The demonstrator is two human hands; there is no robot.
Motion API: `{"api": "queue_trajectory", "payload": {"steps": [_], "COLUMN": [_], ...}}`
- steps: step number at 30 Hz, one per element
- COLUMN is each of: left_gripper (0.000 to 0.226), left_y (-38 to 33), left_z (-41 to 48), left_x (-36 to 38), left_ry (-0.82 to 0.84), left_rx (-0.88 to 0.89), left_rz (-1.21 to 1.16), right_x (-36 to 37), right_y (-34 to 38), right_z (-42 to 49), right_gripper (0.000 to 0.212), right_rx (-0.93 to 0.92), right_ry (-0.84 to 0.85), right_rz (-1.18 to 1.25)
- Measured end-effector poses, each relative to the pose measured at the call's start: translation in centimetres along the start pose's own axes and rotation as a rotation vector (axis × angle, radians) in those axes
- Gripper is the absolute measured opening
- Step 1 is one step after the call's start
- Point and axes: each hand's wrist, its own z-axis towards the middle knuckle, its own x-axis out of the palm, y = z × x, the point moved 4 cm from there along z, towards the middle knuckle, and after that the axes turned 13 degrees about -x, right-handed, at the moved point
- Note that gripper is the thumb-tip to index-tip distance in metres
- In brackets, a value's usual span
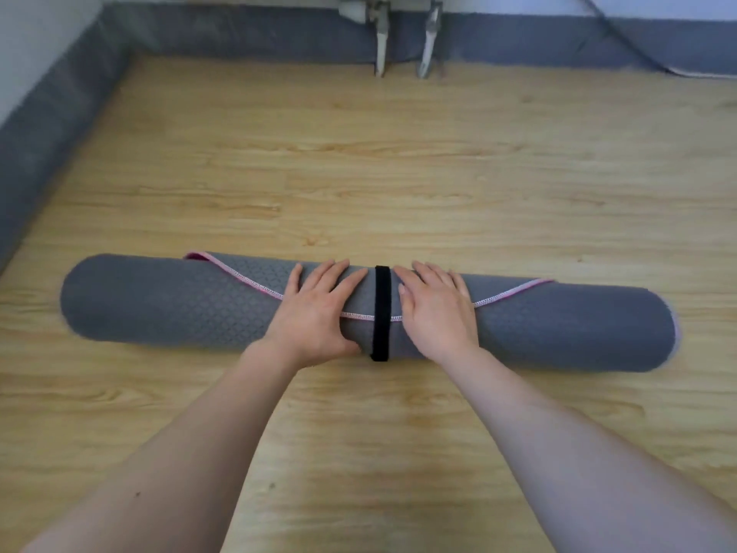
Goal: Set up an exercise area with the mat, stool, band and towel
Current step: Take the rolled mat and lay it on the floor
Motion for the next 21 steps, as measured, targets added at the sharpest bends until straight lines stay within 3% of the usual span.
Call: {"api": "queue_trajectory", "payload": {"steps": [3, 5, 11, 17, 21], "left_gripper": [0.119, 0.12, 0.117, 0.119, 0.124], "left_y": [0.6, 1.1, 1.5, 1.3, 1.2], "left_z": [1.4, 1.4, 1.3, 1.1, -0.3], "left_x": [-0.4, -0.4, 0.0, -0.5, 0.2], "left_ry": [0.005, 0.008, -0.004, -0.024, -0.083], "left_rx": [-0.028, -0.083, -0.091, -0.072, -0.029], "left_rz": [0.086, 0.08, 0.045, 0.067, 0.206], "right_x": [-0.9, -1.4, -0.4, -0.7, -0.2], "right_y": [-0.6, -0.4, -0.3, -0.6, 0.3], "right_z": [1.4, 0.7, -1.5, -0.1, -0.7], "right_gripper": [0.043, 0.056, 0.103, 0.108, 0.129], "right_rx": [-0.039, -0.072, -0.229, -0.164, -0.133], "right_ry": [-0.058, -0.068, 0.205, 0.242, 0.285], "right_rz": [0.074, 0.111, -0.042, -0.052, -0.226]}}
